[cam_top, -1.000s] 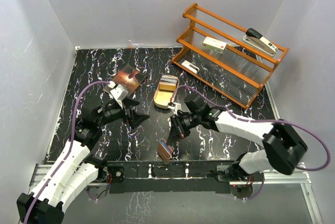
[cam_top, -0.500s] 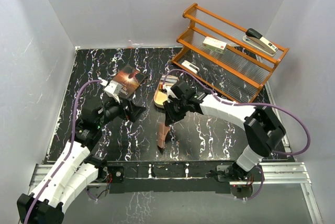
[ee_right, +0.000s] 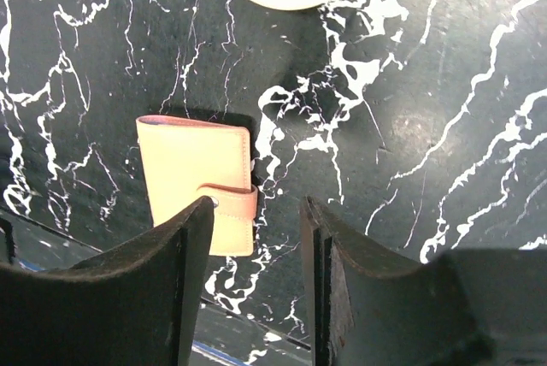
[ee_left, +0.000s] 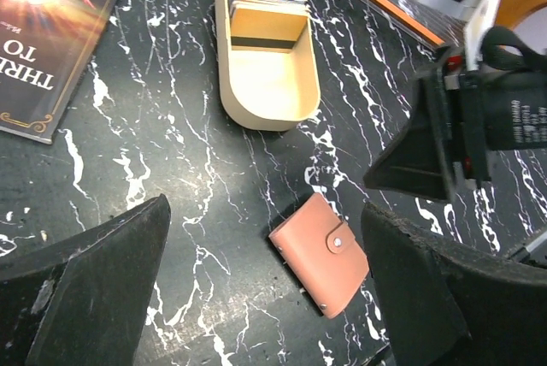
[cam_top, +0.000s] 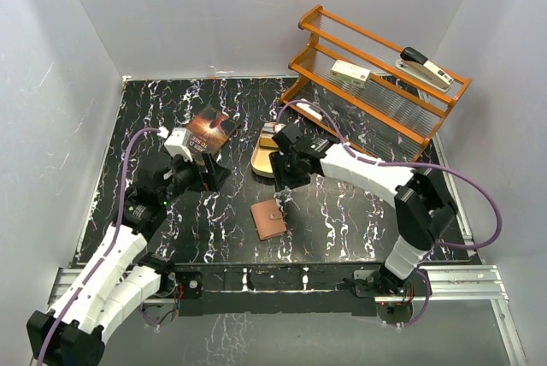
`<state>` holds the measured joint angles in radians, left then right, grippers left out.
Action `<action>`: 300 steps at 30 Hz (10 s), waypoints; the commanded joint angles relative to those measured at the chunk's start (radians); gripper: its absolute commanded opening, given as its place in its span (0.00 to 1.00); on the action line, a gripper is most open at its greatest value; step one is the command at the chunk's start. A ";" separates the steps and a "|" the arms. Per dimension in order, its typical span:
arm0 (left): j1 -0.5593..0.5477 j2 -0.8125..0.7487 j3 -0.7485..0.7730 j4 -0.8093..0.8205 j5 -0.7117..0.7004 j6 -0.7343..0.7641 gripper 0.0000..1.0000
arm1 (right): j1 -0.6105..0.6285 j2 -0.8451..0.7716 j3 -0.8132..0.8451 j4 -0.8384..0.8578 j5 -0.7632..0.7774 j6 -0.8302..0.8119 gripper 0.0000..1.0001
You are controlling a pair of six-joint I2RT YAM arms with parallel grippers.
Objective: Put the credit cards into the card holder
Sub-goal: Place the card holder at the center of the board, then open the card holder at the center of the board.
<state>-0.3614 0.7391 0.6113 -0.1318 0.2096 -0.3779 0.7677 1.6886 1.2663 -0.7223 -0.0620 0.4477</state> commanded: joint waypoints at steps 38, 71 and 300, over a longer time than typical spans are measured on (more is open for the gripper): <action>0.004 0.197 -0.023 -0.075 0.150 -0.345 0.75 | 0.238 0.092 -0.163 0.149 0.208 0.202 0.29; 0.004 0.437 -0.099 0.064 0.337 -0.395 0.70 | 0.232 -0.320 -0.436 0.612 0.027 0.284 0.00; -0.102 0.417 -0.239 0.371 0.307 -0.520 0.00 | 0.192 -0.067 -0.262 0.475 -0.063 0.343 0.62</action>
<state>-0.4603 1.1675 0.3611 0.2310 0.5041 -0.8970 0.9497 1.5929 0.9817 -0.3119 -0.1116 0.7994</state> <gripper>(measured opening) 0.039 0.625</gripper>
